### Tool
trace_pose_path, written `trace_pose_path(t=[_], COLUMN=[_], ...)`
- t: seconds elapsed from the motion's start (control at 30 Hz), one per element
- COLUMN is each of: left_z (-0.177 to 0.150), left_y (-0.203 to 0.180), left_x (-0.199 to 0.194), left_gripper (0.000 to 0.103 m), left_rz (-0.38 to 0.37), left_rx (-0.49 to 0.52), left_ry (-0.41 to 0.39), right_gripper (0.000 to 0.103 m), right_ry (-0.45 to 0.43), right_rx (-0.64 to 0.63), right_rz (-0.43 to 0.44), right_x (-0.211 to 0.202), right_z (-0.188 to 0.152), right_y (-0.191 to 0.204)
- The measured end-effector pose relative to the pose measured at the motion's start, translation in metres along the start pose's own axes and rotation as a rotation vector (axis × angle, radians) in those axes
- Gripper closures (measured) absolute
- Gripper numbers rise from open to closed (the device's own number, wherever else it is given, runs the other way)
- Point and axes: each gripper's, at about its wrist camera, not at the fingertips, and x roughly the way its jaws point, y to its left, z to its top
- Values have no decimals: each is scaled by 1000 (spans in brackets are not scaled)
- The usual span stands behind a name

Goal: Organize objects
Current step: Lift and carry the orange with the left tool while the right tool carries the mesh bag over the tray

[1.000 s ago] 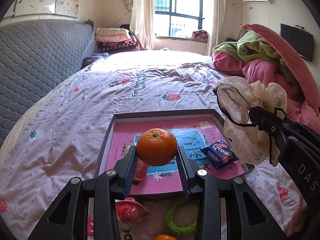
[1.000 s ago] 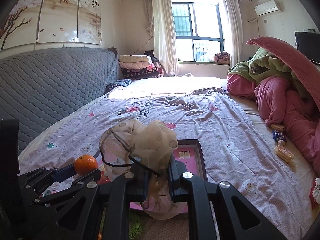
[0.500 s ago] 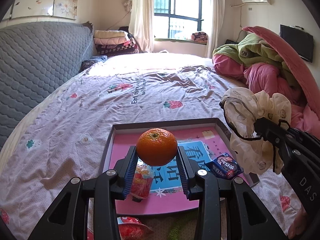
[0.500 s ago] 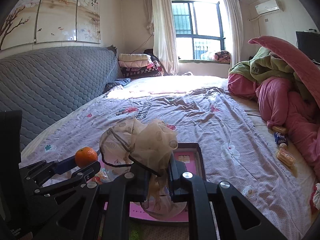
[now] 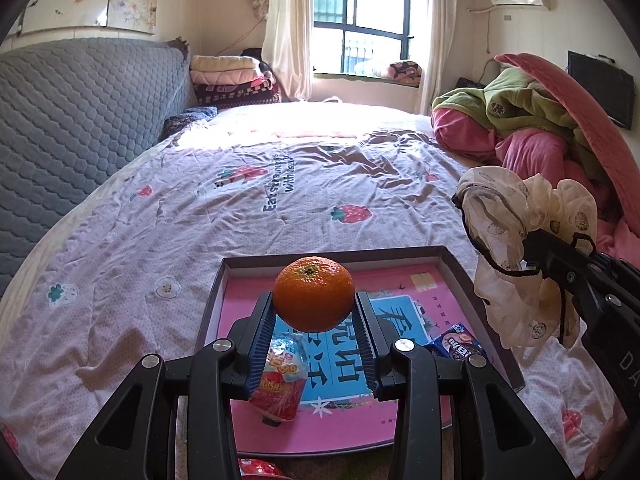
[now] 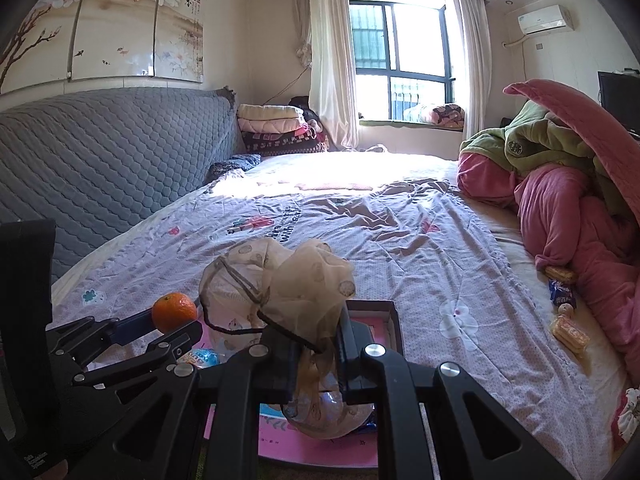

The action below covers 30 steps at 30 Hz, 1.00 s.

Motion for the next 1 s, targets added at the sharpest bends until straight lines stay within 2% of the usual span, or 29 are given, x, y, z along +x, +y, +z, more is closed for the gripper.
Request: trace_pose_path(t=[0.33, 0.7, 1.0], left_z=[12, 8, 7], left_y=[-7, -4, -5], left_x=[11, 25, 28], left_gripper=[63, 63, 63], left_rz=[0, 12, 12], left_rx=[-12, -10, 1], left_ry=[-3, 25, 33], right_gripper=[88, 88, 88], right_ry=[14, 3, 30], right_rx=[7, -11, -21], right_rz=[-7, -23, -24], right_x=[14, 23, 29], right_z=[1, 8, 1], right_y=[-4, -6, -5])
